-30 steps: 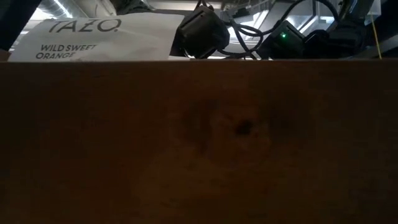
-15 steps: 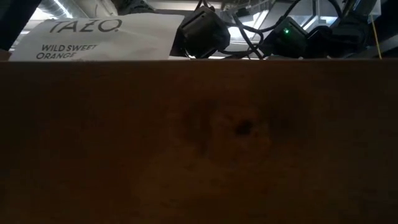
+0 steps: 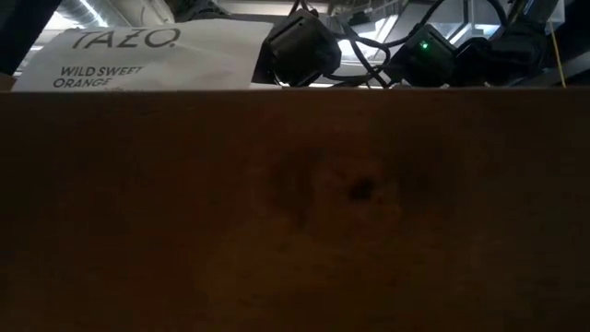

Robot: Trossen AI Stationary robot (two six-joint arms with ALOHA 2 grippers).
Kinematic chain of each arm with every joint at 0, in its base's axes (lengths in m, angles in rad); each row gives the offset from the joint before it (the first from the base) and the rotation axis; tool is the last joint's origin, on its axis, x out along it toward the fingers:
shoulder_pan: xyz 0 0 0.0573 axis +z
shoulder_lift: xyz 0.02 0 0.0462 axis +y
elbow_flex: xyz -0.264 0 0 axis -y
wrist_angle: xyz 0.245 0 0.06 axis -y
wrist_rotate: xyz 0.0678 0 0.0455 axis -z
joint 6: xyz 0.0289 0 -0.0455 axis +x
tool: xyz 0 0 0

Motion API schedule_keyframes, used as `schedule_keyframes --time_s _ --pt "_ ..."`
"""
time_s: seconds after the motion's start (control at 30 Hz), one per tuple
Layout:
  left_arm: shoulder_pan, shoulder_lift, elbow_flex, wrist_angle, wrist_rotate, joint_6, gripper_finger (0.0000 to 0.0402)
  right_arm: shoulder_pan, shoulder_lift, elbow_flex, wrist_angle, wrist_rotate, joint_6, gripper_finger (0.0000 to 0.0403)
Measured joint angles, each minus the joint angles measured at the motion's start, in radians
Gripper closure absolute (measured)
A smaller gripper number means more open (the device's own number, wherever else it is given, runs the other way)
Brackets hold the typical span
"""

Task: Pick & Place Tea
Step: Put the black tea bag into the right section of the wooden organizer

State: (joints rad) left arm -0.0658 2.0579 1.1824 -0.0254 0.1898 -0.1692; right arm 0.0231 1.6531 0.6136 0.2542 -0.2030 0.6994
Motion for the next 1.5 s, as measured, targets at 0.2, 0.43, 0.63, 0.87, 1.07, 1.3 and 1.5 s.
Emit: schedule_keyframes --time_s 0.2,0.43,0.63,0.87,1.07,1.3,1.5 --pt "0.0 -0.001 0.0 0.006 0.002 0.006 0.0294 0.0 0.0 0.001 -0.016 0.025 -0.012 0.0396" --pt "-0.005 -0.063 -0.008 -0.039 0.01 0.036 0.0291 -0.002 -0.019 0.001 -0.019 0.003 -0.072 0.0398" --pt "-0.006 -0.165 -0.004 -0.079 0.016 0.074 0.0294 -0.003 -0.131 0.002 -0.074 0.038 -0.143 0.0399" --pt "0.0 -0.249 -0.003 -0.088 0.212 0.164 0.0291 0.027 -0.319 0.002 -0.2 0.037 -0.377 0.0401" --pt "0.009 -0.242 0.0 0.064 0.459 0.183 0.0294 0.154 -0.411 0.001 -0.195 -0.051 -0.742 0.0401" --pt "-0.014 -0.179 0.0 0.313 0.483 0.103 0.0289 0.295 -0.42 0.001 0.027 -0.286 -1.14 0.0399" --pt "-0.04 -0.157 0.0 0.481 0.48 -0.04 0.0288 0.338 -0.418 0.001 0.14 -0.402 -1.418 0.0399"
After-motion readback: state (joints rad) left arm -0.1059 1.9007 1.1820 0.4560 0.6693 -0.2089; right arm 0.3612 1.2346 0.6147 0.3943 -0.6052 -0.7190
